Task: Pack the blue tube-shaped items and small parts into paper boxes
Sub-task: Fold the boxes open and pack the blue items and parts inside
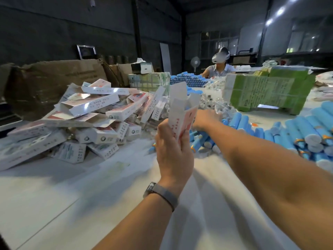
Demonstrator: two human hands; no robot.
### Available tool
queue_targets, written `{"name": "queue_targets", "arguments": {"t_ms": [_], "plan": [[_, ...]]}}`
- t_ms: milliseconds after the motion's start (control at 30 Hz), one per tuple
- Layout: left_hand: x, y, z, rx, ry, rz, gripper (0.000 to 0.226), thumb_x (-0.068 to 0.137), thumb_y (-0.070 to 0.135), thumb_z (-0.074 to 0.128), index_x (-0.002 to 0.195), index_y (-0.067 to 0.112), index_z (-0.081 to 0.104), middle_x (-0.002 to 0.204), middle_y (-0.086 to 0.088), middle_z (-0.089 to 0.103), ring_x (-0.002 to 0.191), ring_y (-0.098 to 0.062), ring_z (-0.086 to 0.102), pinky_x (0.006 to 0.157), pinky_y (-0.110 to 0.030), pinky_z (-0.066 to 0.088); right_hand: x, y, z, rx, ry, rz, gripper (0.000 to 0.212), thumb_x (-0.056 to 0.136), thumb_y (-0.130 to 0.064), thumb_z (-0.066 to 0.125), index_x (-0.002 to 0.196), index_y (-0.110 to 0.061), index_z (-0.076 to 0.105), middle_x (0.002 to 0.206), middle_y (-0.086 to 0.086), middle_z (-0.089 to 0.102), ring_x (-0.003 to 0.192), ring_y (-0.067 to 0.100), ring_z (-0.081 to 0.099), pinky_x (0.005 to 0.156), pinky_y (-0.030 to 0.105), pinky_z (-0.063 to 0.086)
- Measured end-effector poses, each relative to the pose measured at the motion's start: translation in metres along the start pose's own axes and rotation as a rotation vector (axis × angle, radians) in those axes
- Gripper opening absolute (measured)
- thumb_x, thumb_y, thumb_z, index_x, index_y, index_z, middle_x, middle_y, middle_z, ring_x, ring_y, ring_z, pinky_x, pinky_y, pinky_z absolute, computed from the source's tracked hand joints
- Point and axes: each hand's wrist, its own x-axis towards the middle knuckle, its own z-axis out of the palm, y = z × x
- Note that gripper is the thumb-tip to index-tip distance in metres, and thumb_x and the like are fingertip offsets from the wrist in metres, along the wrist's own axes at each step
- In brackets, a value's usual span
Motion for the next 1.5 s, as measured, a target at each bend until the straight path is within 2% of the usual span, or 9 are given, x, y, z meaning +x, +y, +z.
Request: {"name": "queue_targets", "arguments": {"t_ms": [133,267,467,667,967,1200,1333,1433,1500], "plan": [[0.0,0.001,0.002,-0.007,-0.009,0.005,0.027,0.089,0.032,0.051,0.105,0.03,0.03,0.11,-0.007,0.053,0.099,-0.032,0.052,0.077,-0.042,0.043,-0.002,0.001,-0.001,0.01,0.167,0.013,0.022,0.096,-0.029,0.052,0.114,-0.02,0.061,0.117,0.008,0.063,0.115,0.032,0.054,0.098,0.044,0.044],[-0.003,0.003,0.002,-0.012,-0.008,0.011,0.028,0.092,0.032,0.053,0.106,0.03,0.03,0.11,-0.008,0.054,0.099,-0.032,0.054,0.078,-0.05,0.048,-0.018,0.01,-0.015,0.307,0.39,-0.089,0.017,0.093,-0.01,0.053,0.077,-0.012,0.06,0.087,0.007,0.059,0.103,0.033,0.059,0.074,0.035,0.042],[-0.006,0.013,0.002,-0.059,-0.072,0.053,0.038,0.098,0.016,0.061,0.102,0.033,0.027,0.103,-0.008,0.055,0.089,-0.03,0.056,0.073,-0.05,0.051,-0.084,0.025,-0.076,1.015,0.627,-0.265,0.032,0.092,-0.011,0.061,0.123,-0.013,0.055,0.09,0.005,0.068,0.079,0.022,0.064,0.077,0.04,0.055],[-0.017,0.03,0.007,-0.13,-0.171,0.051,0.031,0.096,0.016,0.064,0.101,0.03,0.037,0.096,0.006,0.06,0.078,-0.005,0.054,0.066,-0.011,0.042,-0.194,0.066,-0.121,1.385,0.812,-0.538,0.041,0.089,0.001,0.061,0.122,-0.019,0.046,0.078,0.009,0.064,0.062,0.015,0.067,0.051,0.026,0.051],[-0.042,0.054,0.017,-0.184,-0.31,0.083,0.026,0.084,0.035,0.064,0.094,0.043,0.041,0.095,0.021,0.063,0.078,-0.001,0.06,0.062,-0.011,0.044,-0.245,0.074,-0.101,1.124,0.824,-0.597,0.046,0.084,-0.002,0.073,0.108,-0.029,0.046,0.079,-0.006,0.066,0.071,0.023,0.067,0.068,0.05,0.054],[-0.042,0.057,0.015,-0.209,-0.306,0.15,0.025,0.085,0.032,0.063,0.096,0.043,0.042,0.091,0.02,0.063,0.078,0.004,0.058,0.063,-0.007,0.041,-0.241,0.089,-0.101,1.034,0.831,-0.547,0.045,0.081,-0.012,0.075,0.11,-0.025,0.043,0.072,-0.004,0.067,0.062,0.025,0.059,0.06,0.047,0.047],[-0.045,0.057,0.015,-0.18,-0.3,0.204,0.029,0.086,0.029,0.065,0.097,0.04,0.04,0.083,0.02,0.059,0.076,0.008,0.057,0.062,-0.005,0.039,-0.24,0.09,-0.087,0.833,0.823,-0.536,0.029,0.082,-0.017,0.077,0.102,-0.019,0.057,0.078,-0.013,0.067,0.073,0.003,0.066,0.059,0.011,0.041],[-0.046,0.057,0.016,-0.175,-0.311,0.218,0.036,0.085,0.03,0.066,0.099,0.052,0.04,0.087,0.027,0.061,0.076,0.007,0.057,0.061,-0.005,0.039,-0.241,0.091,-0.081,0.643,0.892,-0.549,0.008,0.086,-0.021,0.069,0.087,-0.013,0.071,0.076,-0.023,0.058,0.088,0.016,0.062,0.073,0.027,0.048],[-0.046,0.058,0.017,-0.176,-0.335,0.226,0.039,0.085,0.031,0.066,0.099,0.057,0.041,0.092,0.03,0.06,0.076,0.003,0.057,0.06,-0.007,0.039,-0.239,0.095,-0.076,0.48,0.93,-0.586,0.021,0.091,-0.023,0.063,0.077,-0.009,0.072,0.084,-0.01,0.062,0.093,0.025,0.054,0.081,0.032,0.045]]}}
